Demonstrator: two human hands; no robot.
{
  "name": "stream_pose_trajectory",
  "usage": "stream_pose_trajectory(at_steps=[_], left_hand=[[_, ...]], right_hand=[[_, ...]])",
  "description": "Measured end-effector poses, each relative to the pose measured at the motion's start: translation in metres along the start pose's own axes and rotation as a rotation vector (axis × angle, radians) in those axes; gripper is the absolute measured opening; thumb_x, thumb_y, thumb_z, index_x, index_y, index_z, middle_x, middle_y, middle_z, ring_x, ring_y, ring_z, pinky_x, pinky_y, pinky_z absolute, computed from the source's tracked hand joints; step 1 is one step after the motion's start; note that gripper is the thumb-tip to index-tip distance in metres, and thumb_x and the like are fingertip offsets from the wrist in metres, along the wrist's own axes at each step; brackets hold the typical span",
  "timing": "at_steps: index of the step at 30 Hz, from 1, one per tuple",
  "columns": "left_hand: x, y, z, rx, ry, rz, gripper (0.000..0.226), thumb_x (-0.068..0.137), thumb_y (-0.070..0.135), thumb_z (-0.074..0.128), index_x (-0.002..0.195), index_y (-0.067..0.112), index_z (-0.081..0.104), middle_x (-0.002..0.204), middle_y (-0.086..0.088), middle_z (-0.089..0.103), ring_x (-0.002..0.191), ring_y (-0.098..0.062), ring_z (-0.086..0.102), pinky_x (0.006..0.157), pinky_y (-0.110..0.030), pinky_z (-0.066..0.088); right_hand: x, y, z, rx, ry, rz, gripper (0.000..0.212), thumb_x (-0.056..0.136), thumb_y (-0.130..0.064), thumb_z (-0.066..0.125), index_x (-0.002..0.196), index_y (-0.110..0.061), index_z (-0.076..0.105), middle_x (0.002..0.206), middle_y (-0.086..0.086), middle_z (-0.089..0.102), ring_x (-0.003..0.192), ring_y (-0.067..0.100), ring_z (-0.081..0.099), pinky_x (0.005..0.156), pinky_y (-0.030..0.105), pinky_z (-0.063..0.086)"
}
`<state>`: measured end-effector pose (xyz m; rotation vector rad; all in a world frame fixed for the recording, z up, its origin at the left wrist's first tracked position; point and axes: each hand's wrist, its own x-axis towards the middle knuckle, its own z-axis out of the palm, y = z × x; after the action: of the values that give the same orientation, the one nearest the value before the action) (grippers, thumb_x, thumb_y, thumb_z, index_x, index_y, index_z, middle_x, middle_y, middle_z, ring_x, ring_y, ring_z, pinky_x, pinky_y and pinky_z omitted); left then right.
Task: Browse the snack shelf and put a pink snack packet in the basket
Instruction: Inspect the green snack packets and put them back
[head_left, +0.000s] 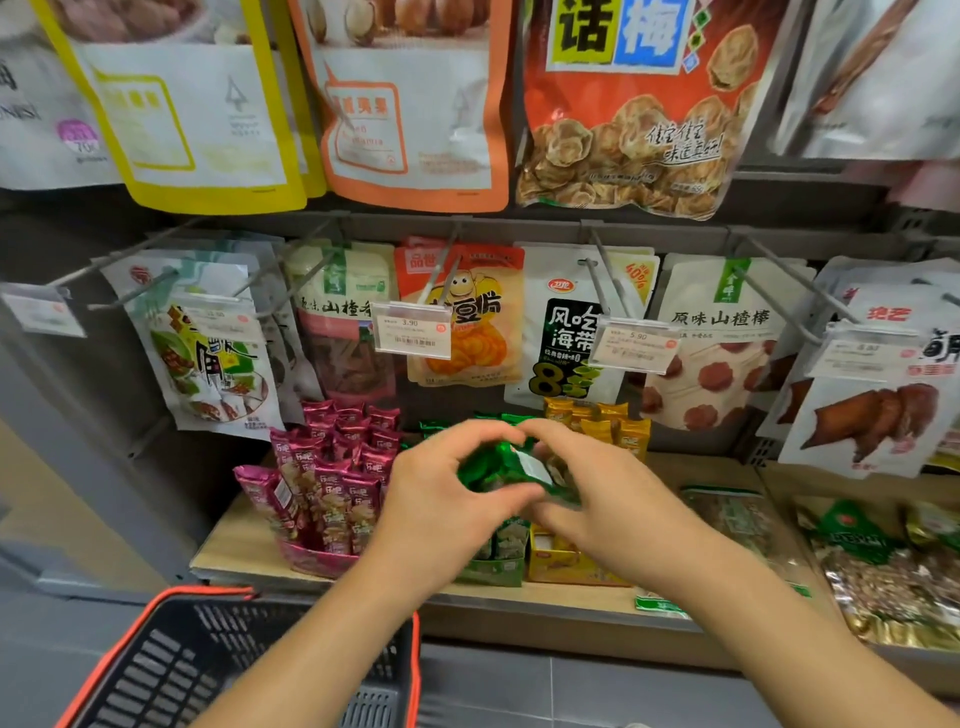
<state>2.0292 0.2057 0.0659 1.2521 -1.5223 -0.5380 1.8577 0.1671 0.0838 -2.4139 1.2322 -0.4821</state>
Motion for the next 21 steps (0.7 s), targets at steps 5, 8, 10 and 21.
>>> stream_pose_trajectory(at_steps=[5, 8, 10, 21], left_hand=[[0.012, -0.020, 0.010, 0.005, -0.252, -0.130, 0.070, 0.077, 0.004, 0.075, 0.121, 0.052, 0.049, 0.117, 0.015, 0.063, 0.102, 0.001, 0.061, 0.091, -0.022, 0.052], [0.023, -0.043, 0.010, 0.502, -0.347, -0.001, 0.057, 0.084, 0.029, 0.071, 0.136, 0.036, 0.049, 0.138, 0.014, 0.051, 0.127, -0.003, 0.045, 0.111, -0.023, 0.033], [0.030, -0.057, 0.016, 0.673, -0.423, 0.037, 0.066, 0.087, 0.041, 0.066, 0.145, 0.029, 0.039, 0.152, 0.009, 0.037, 0.141, -0.010, 0.028, 0.115, -0.026, 0.021], [0.038, -0.110, 0.052, 0.988, -0.672, 0.017, 0.071, 0.093, 0.044, 0.048, 0.153, 0.028, 0.013, 0.163, -0.004, 0.004, 0.149, -0.022, 0.000, 0.119, -0.047, 0.001]], right_hand=[[0.004, 0.016, 0.003, -0.042, 0.054, 0.020, 0.063, 0.088, -0.026, 0.067, 0.126, -0.047, 0.021, 0.098, -0.008, 0.065, 0.086, 0.017, 0.064, 0.070, 0.039, 0.052], [0.008, 0.028, 0.003, -0.040, 0.112, 0.044, 0.059, 0.089, -0.031, 0.065, 0.126, -0.049, 0.022, 0.067, -0.012, 0.052, 0.062, 0.001, 0.053, 0.057, 0.028, 0.046], [0.015, 0.034, 0.000, -0.052, 0.125, 0.034, 0.052, 0.091, -0.036, 0.063, 0.128, -0.046, 0.028, 0.069, -0.013, 0.054, 0.064, -0.004, 0.053, 0.055, 0.021, 0.043], [0.054, 0.062, 0.018, 0.054, 0.280, 0.105, 0.036, 0.088, -0.014, 0.066, 0.120, -0.026, 0.052, 0.108, -0.003, 0.059, 0.102, 0.016, 0.053, 0.082, 0.024, 0.037]])
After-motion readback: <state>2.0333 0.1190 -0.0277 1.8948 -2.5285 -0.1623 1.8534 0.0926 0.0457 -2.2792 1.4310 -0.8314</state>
